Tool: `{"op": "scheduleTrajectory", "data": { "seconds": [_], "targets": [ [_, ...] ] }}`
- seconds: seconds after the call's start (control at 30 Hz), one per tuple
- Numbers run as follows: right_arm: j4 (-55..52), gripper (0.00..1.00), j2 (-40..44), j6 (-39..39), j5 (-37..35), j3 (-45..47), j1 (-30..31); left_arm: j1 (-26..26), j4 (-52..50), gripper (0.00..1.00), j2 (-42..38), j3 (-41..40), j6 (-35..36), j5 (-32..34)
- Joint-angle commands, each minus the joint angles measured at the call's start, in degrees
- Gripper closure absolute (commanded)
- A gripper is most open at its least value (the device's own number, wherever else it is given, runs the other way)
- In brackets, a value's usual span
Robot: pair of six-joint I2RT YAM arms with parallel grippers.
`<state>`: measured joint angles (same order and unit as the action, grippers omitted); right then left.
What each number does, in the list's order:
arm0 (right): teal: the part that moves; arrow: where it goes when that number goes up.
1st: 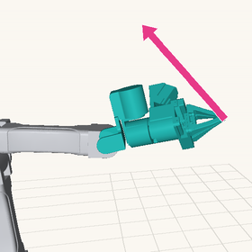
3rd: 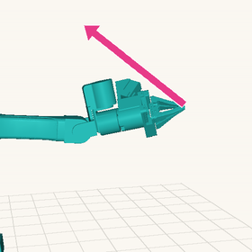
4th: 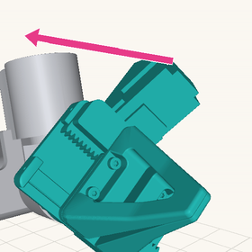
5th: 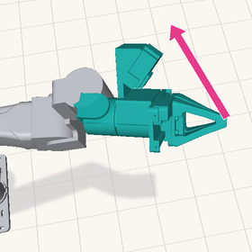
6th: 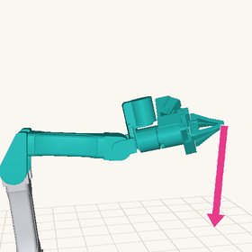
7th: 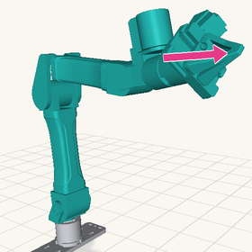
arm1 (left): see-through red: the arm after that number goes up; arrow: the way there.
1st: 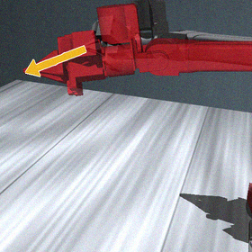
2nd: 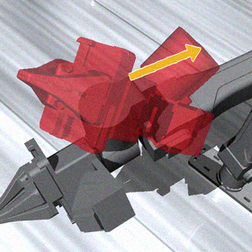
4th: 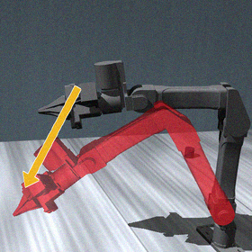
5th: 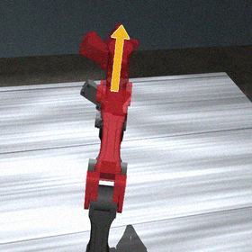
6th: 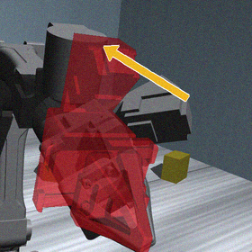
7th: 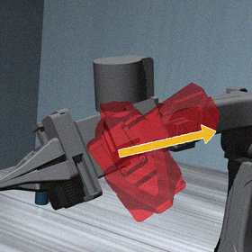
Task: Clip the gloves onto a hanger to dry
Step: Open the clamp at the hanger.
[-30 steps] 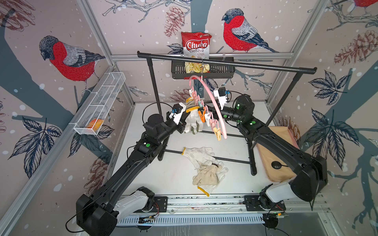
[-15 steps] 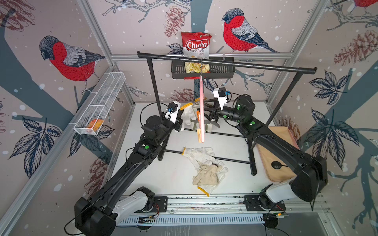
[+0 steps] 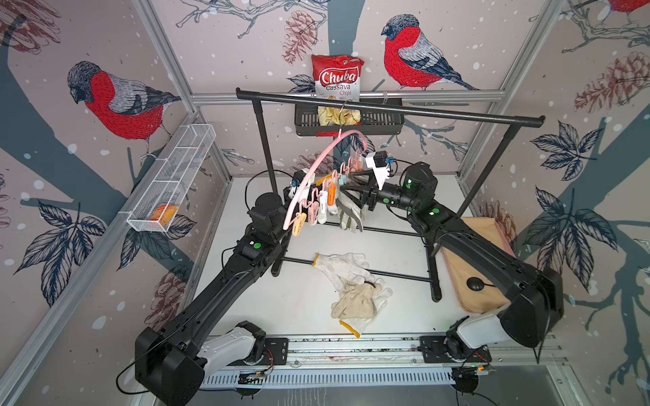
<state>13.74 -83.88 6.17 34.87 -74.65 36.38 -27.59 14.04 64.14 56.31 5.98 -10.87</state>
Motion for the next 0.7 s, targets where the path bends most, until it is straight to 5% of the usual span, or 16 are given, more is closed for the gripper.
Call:
{"op": "scheduleTrajectory", "data": {
  "seconds": [0.0,0.67],
  "targets": [
    [-0.25,0.34,0.34,0.07,-1.28,-0.47,0.27,0.13,2.22,1.0,0.43,0.55,-1.09,-1.93],
    [-2.05,0.38,-3.58,-0.37,-3.43,-4.71,0.93,0.12,1.51,1.0,1.75,3.78,-1.02,-2.49]
  ]
}}
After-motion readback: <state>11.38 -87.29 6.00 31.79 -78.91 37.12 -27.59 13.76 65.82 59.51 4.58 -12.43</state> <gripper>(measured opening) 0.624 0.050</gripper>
